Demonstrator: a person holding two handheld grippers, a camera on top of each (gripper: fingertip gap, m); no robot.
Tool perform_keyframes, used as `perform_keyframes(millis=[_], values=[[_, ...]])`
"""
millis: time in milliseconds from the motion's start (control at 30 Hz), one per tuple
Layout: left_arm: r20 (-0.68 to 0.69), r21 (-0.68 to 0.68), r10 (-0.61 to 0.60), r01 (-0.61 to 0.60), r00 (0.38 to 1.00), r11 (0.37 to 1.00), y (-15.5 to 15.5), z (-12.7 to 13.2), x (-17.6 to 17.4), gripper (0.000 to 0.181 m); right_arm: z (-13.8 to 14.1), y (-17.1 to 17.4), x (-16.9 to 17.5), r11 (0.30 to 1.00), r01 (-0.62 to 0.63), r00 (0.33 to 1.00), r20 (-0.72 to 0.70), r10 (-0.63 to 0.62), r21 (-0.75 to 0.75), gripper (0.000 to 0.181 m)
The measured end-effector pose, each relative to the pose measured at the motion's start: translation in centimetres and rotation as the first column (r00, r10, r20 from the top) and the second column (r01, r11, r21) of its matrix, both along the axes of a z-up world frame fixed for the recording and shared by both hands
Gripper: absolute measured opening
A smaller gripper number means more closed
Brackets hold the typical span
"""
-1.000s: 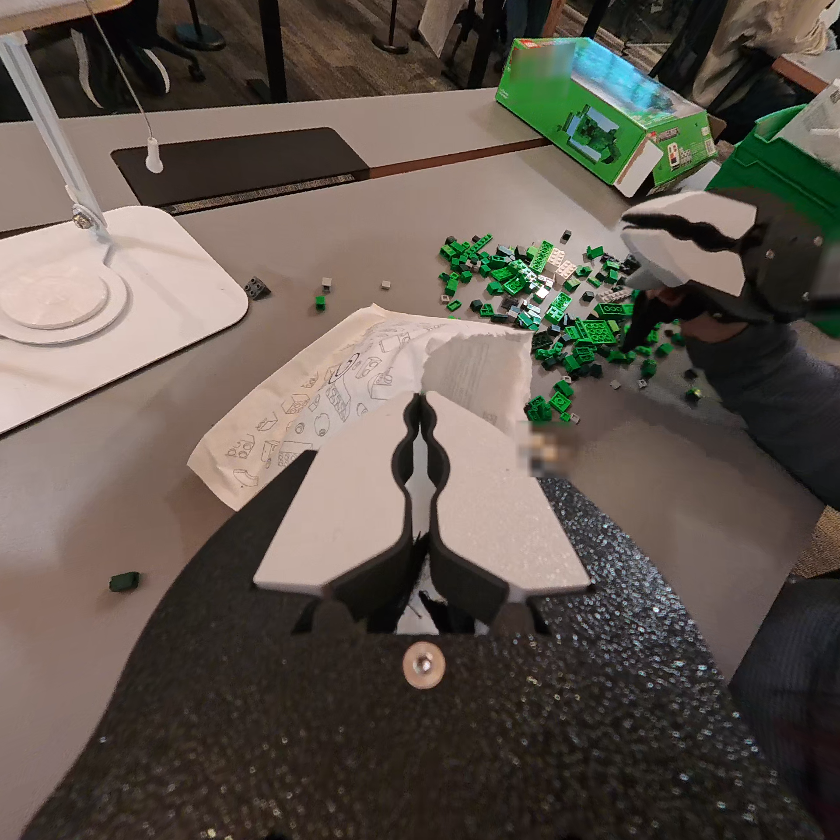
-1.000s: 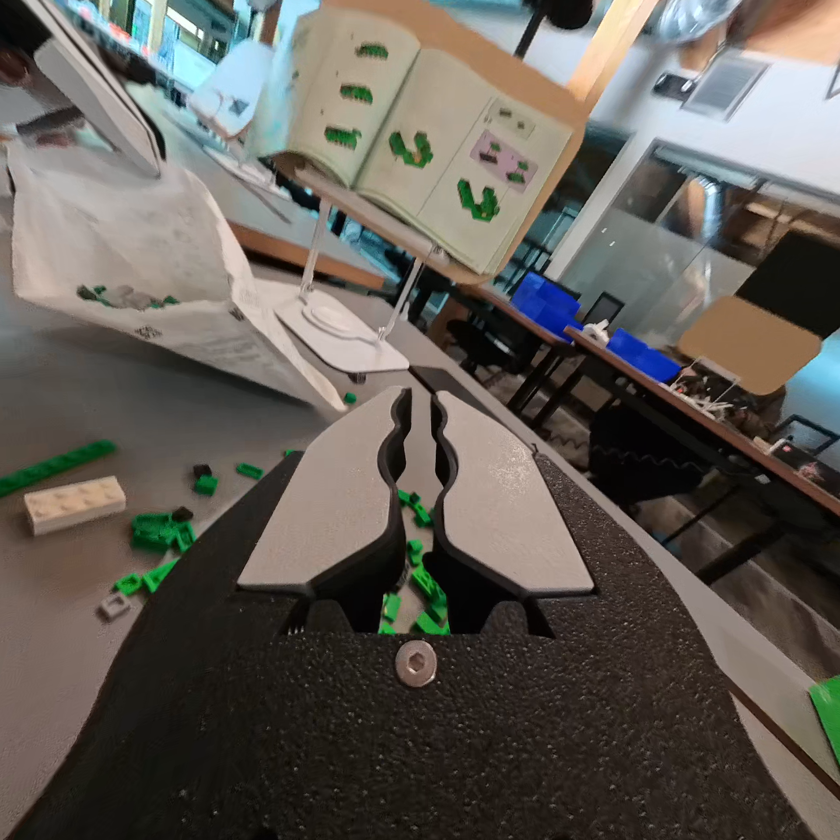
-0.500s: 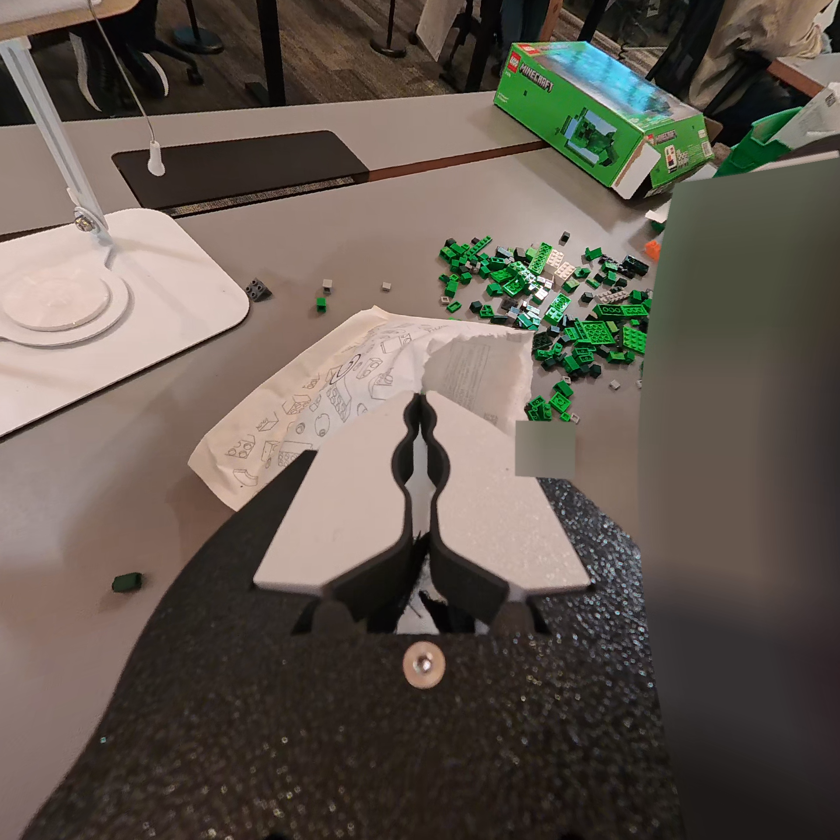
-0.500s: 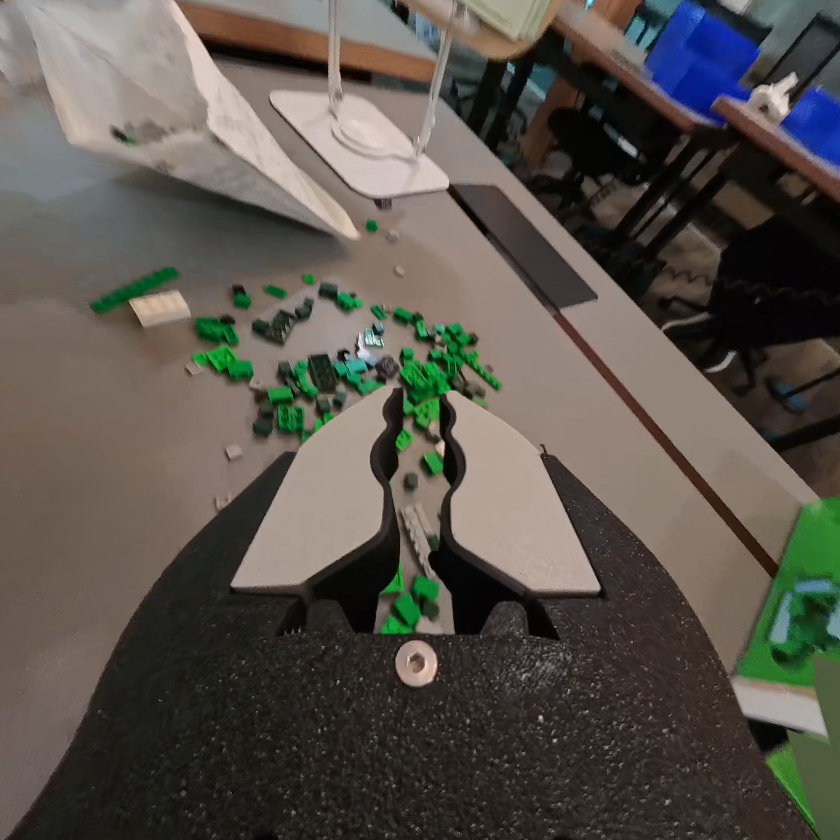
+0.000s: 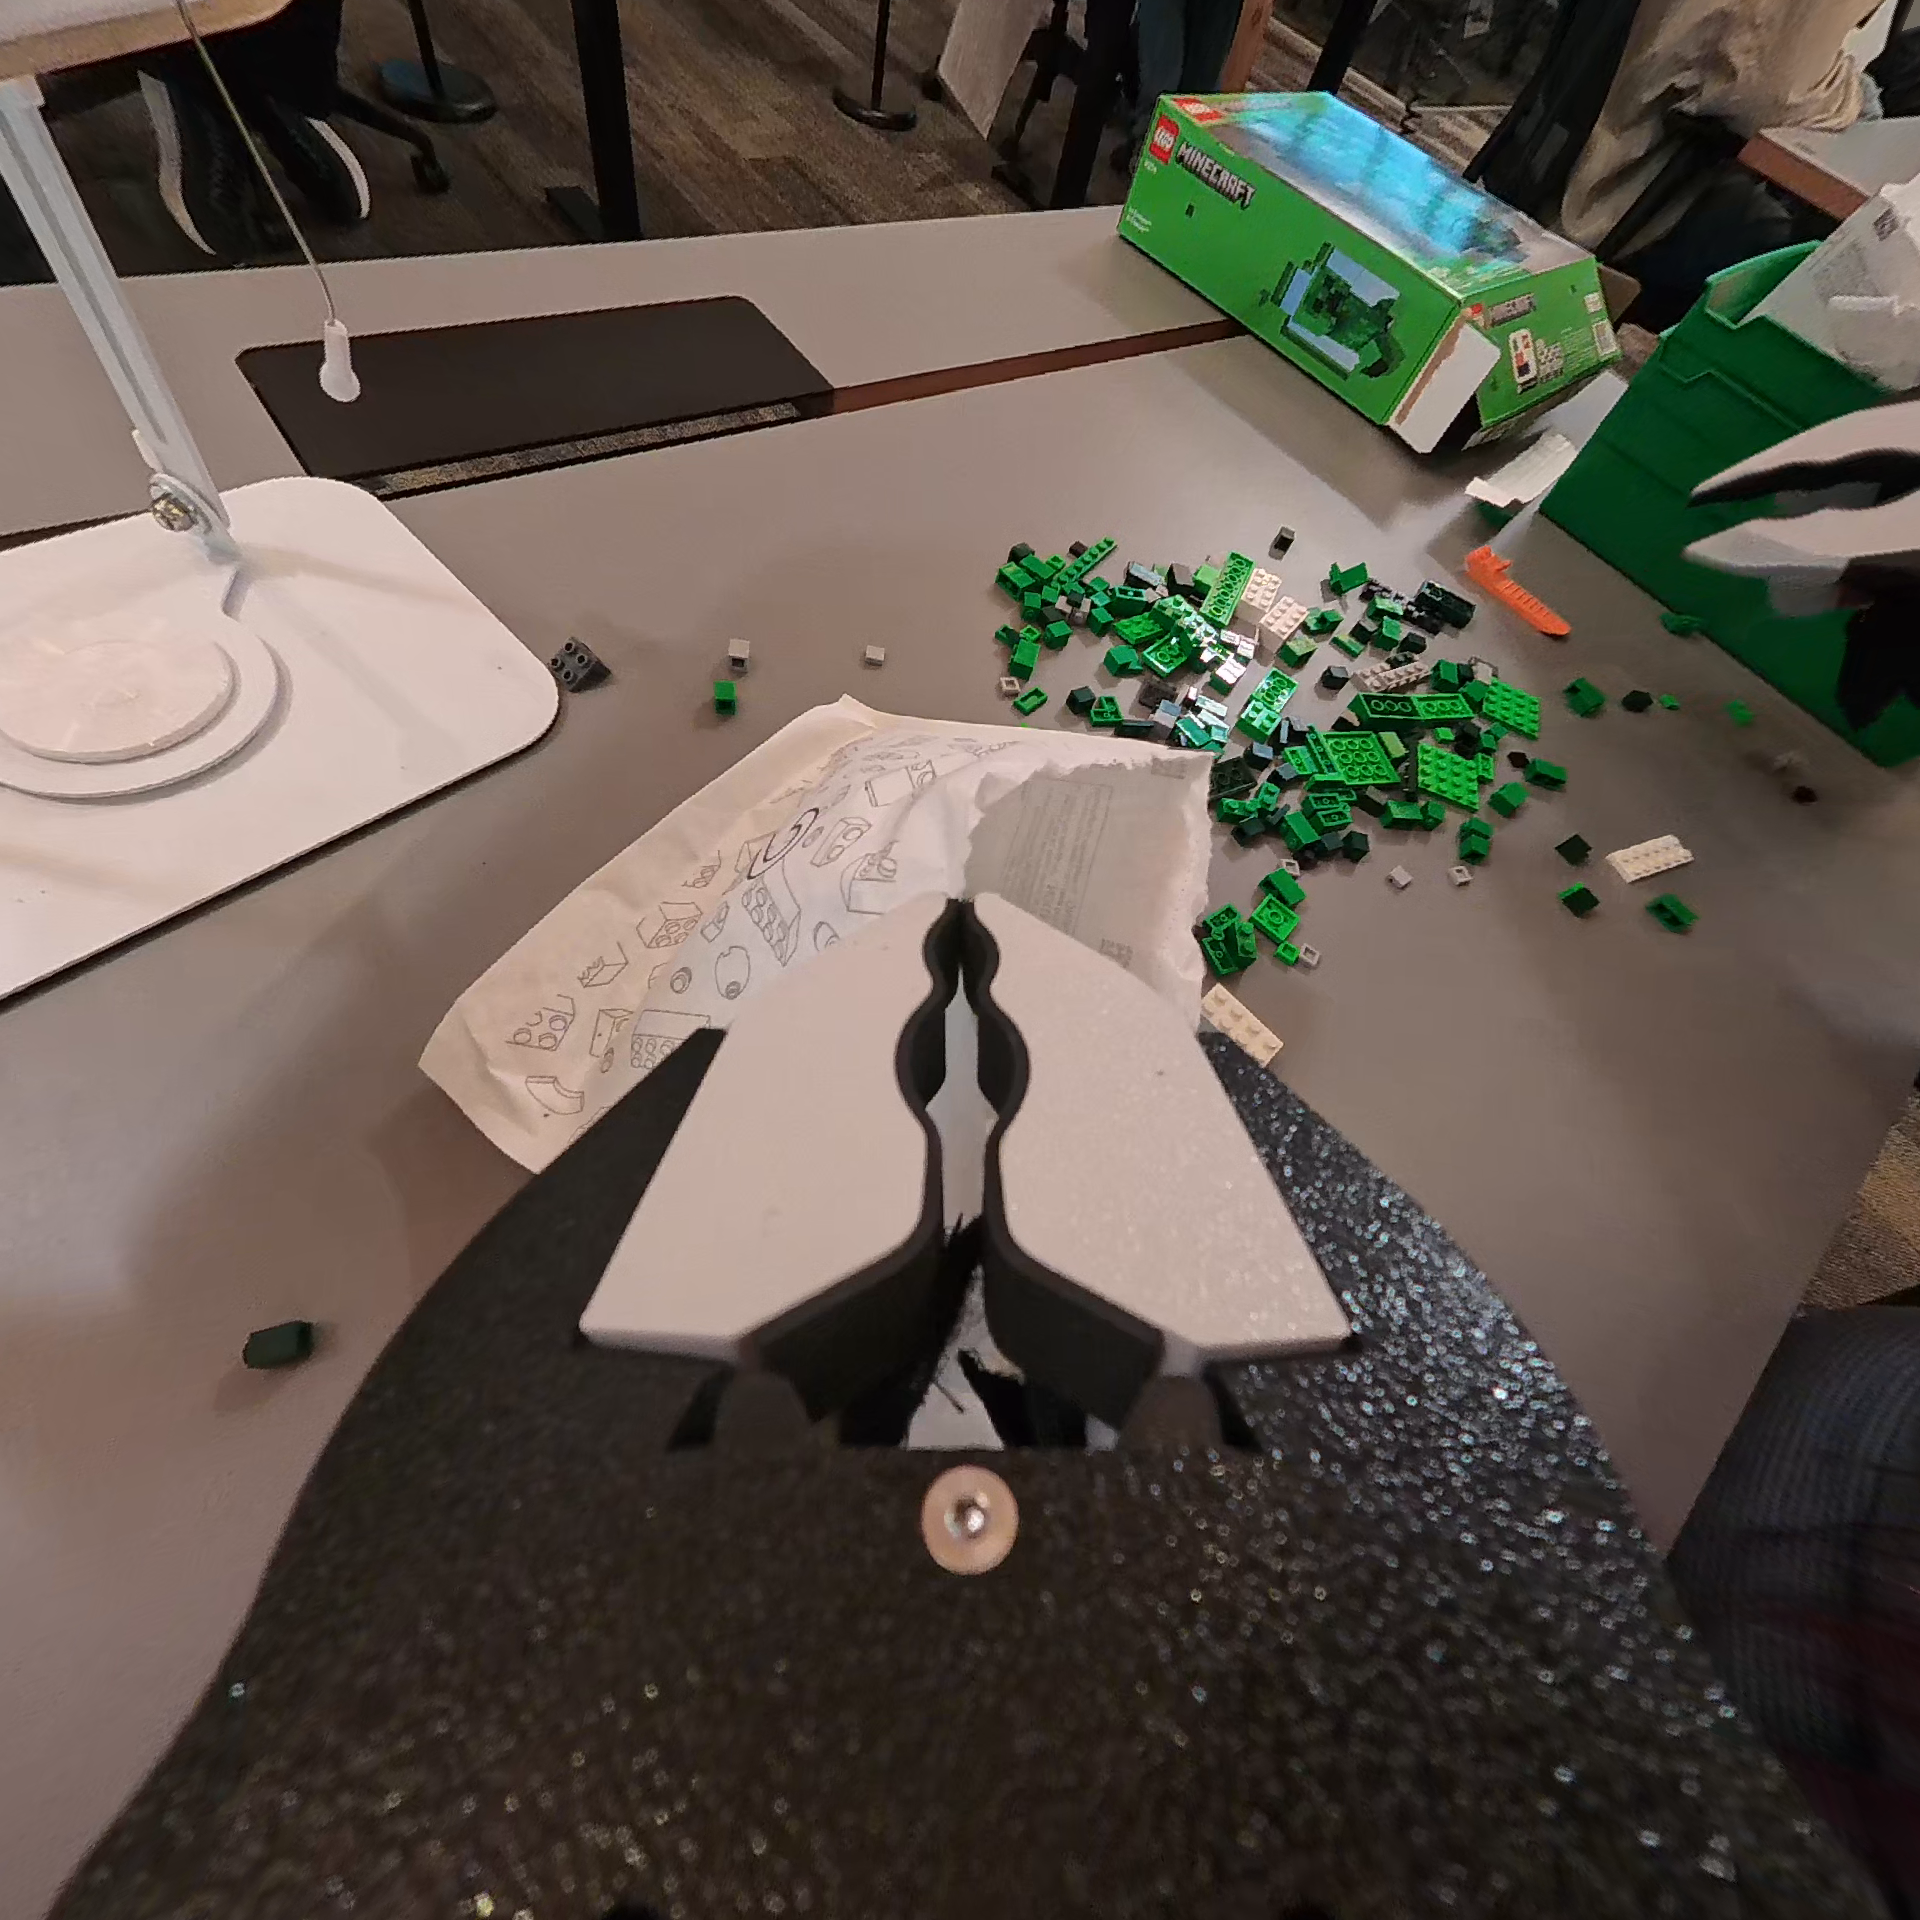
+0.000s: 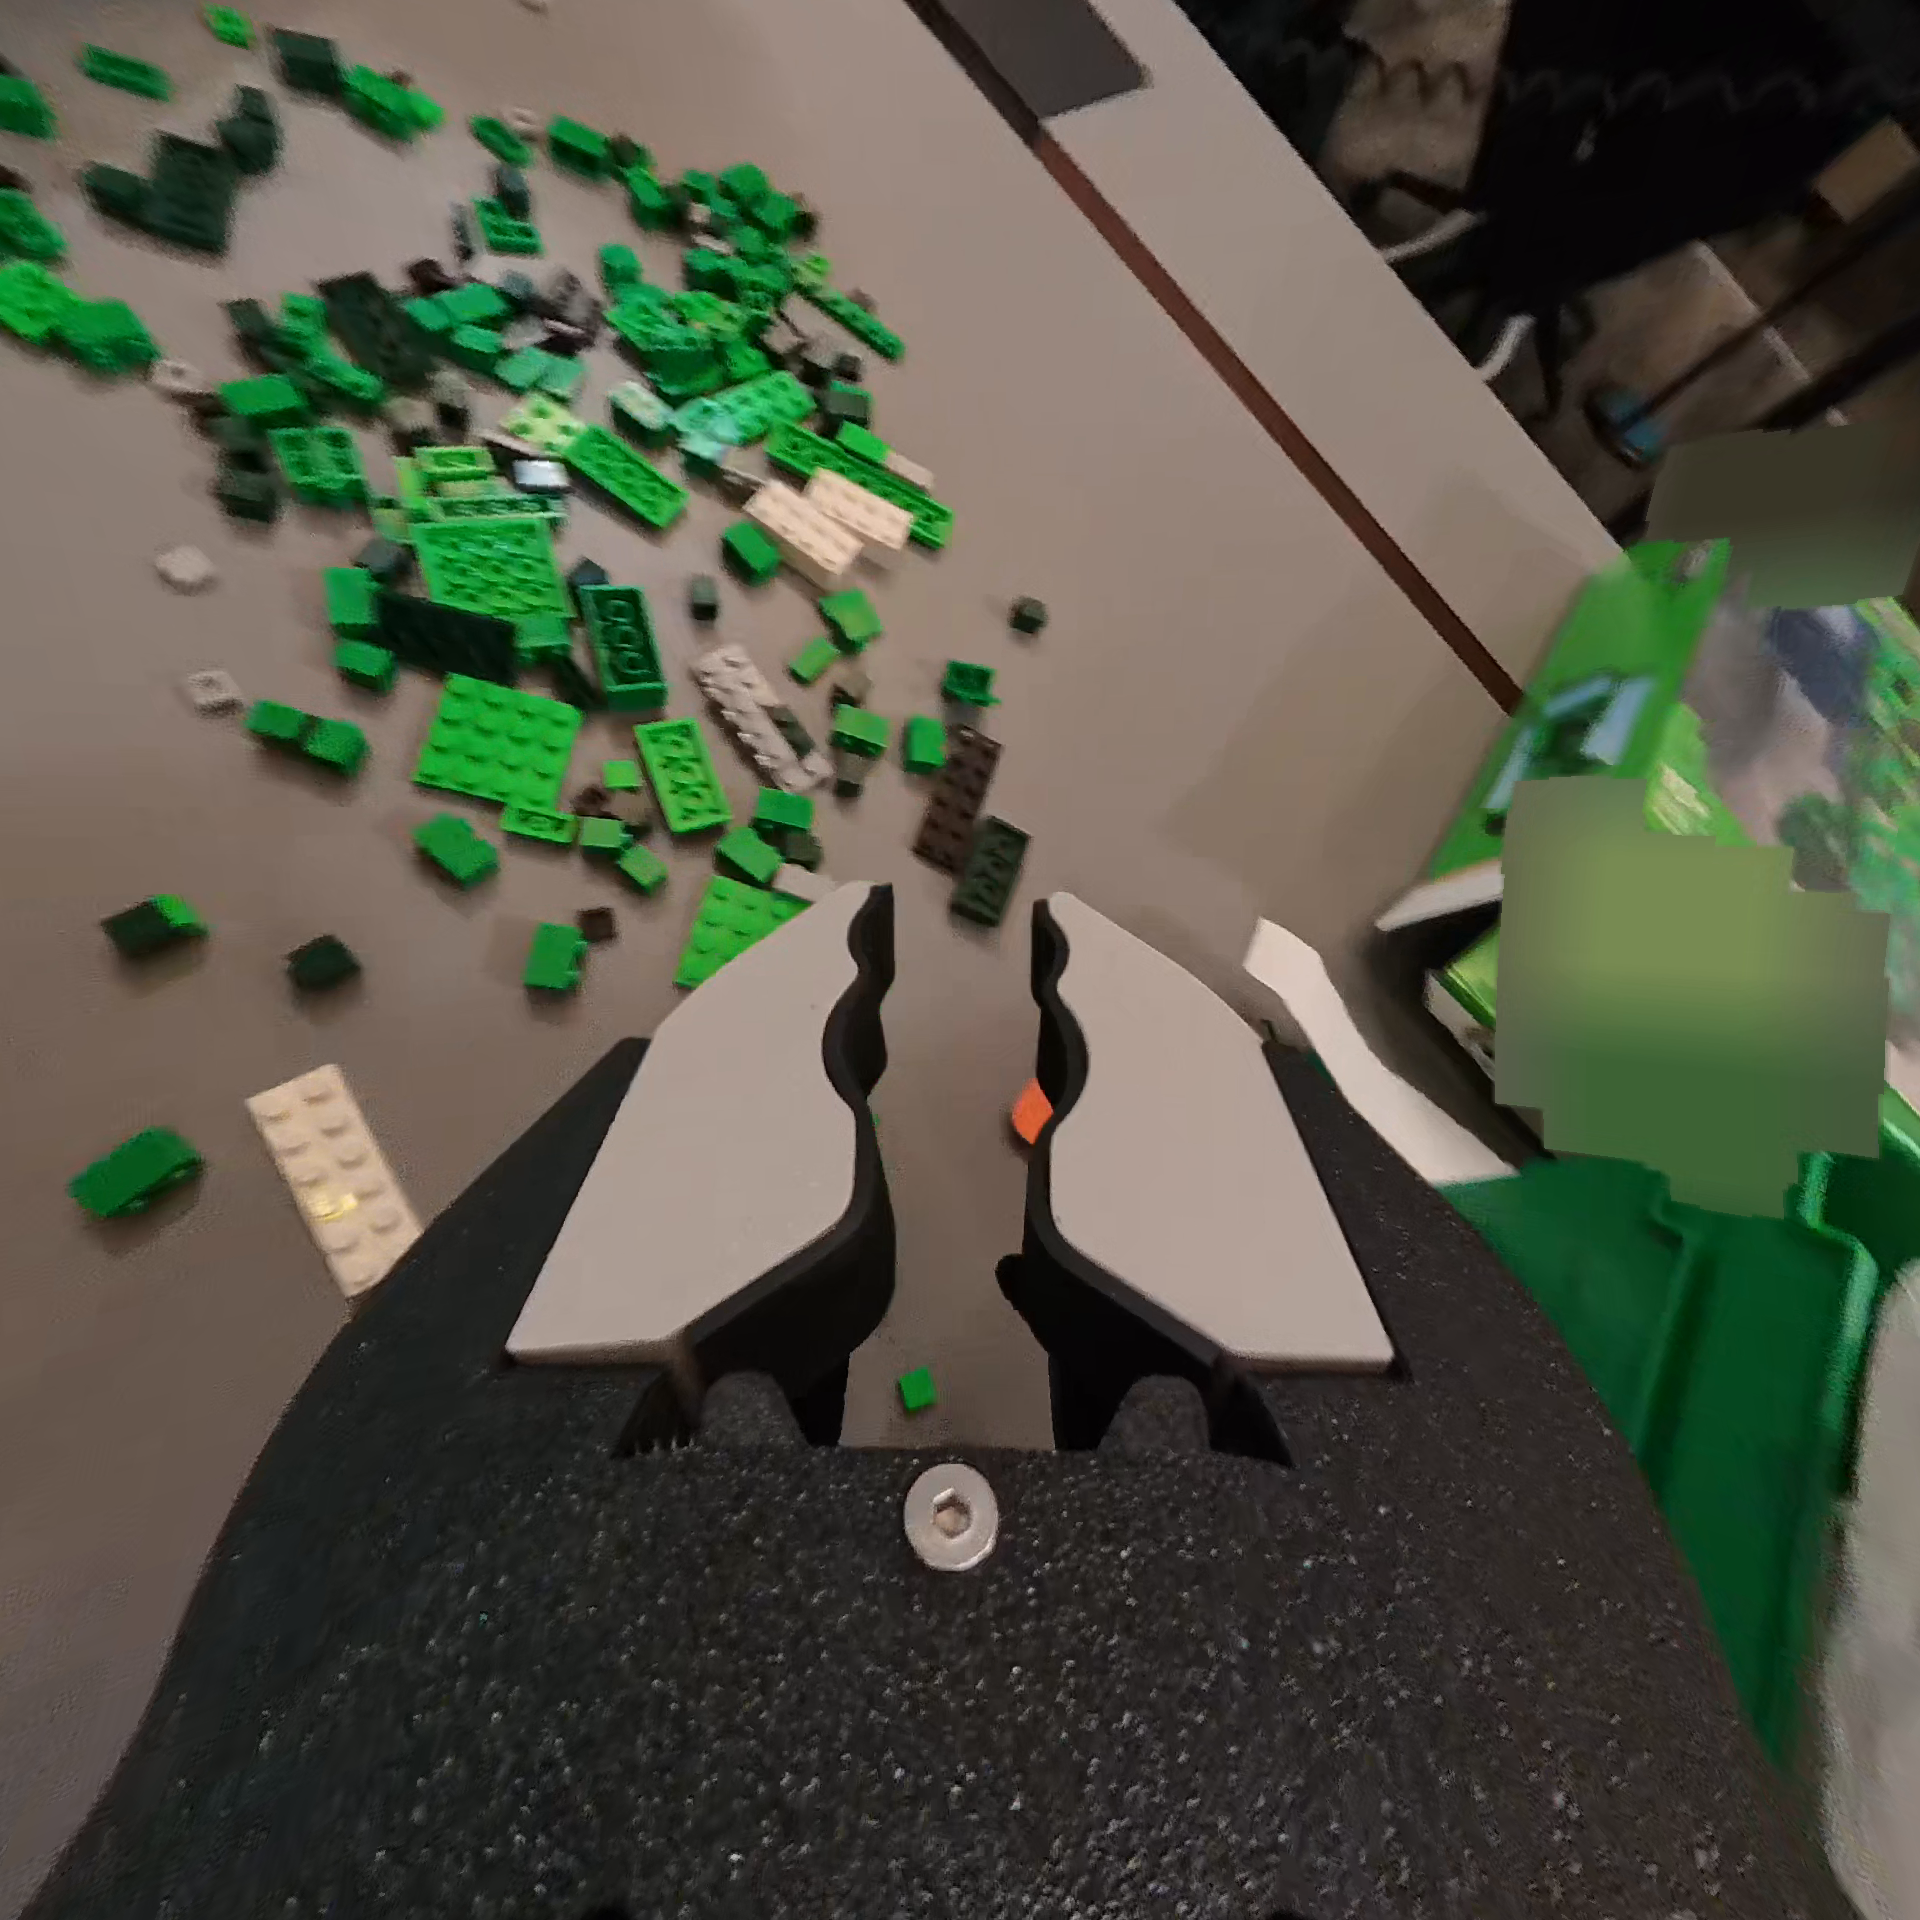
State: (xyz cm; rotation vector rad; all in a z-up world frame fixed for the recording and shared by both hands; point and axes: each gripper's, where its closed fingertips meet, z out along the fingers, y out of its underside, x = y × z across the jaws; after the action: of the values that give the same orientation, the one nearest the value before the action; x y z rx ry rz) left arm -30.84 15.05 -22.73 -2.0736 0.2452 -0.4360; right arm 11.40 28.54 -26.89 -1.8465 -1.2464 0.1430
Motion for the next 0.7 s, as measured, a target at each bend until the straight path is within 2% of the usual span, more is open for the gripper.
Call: perform_keyframes(millis=[100, 200, 300, 367, 500, 600, 700], values=[[-0.002, 0.001, 0.001, -0.001, 1.0, 1.0, 0.0, 0.0, 0.0, 0.0, 1.3, 2.5, 2.2, 0.975, 0.178, 0.984, -0.054, -0.172, 0.133, 0.024], [-0.007, 0.002, 0.001, -0.001, 1.0, 1.0, 0.0, 0.0, 0.0, 0.0, 2.8, 4.1, 3.1, 0.918, 0.31, 0.944, -0.195, -0.266, 0.247, 0.024], [-0.009, 0.003, -0.003, 0.003, 1.0, 1.0, 0.0, 0.0, 0.1, 0.0, 4.2, 4.9, 2.5, 0.864, 0.397, 0.872, -0.421, -0.25, 0.31, 0.024], [-0.009, 0.001, -0.004, 0.004, 1.0, 1.0, 0.0, 0.0, 0.1, 0.0, 4.5, 5.2, 2.5, 0.817, 0.449, 0.83, -0.509, -0.229, 0.363, 0.021], [-0.015, 0.004, -0.001, 0.001, 1.0, 1.0, -0.1, 0.1, 0.0, 0.0, 4.0, 5.1, 3.2, 0.731, 0.526, 0.79, -0.567, -0.233, 0.434, 0.017], [-0.009, 0.008, 0.002, -0.002, 1.0, 1.0, -0.1, 0.1, -0.1, 0.0, 3.5, 4.6, 3.2, 0.704, 0.545, 0.775, -0.593, -0.216, 0.456, 0.011], [-0.005, 0.007, -0.003, 0.003, 1.0, 1.0, 0.0, 0.1, 0.0, 0.0, 2.9, 4.7, 2.6, 0.709, 0.524, 0.797, -0.566, -0.212, 0.472, 0.01]])
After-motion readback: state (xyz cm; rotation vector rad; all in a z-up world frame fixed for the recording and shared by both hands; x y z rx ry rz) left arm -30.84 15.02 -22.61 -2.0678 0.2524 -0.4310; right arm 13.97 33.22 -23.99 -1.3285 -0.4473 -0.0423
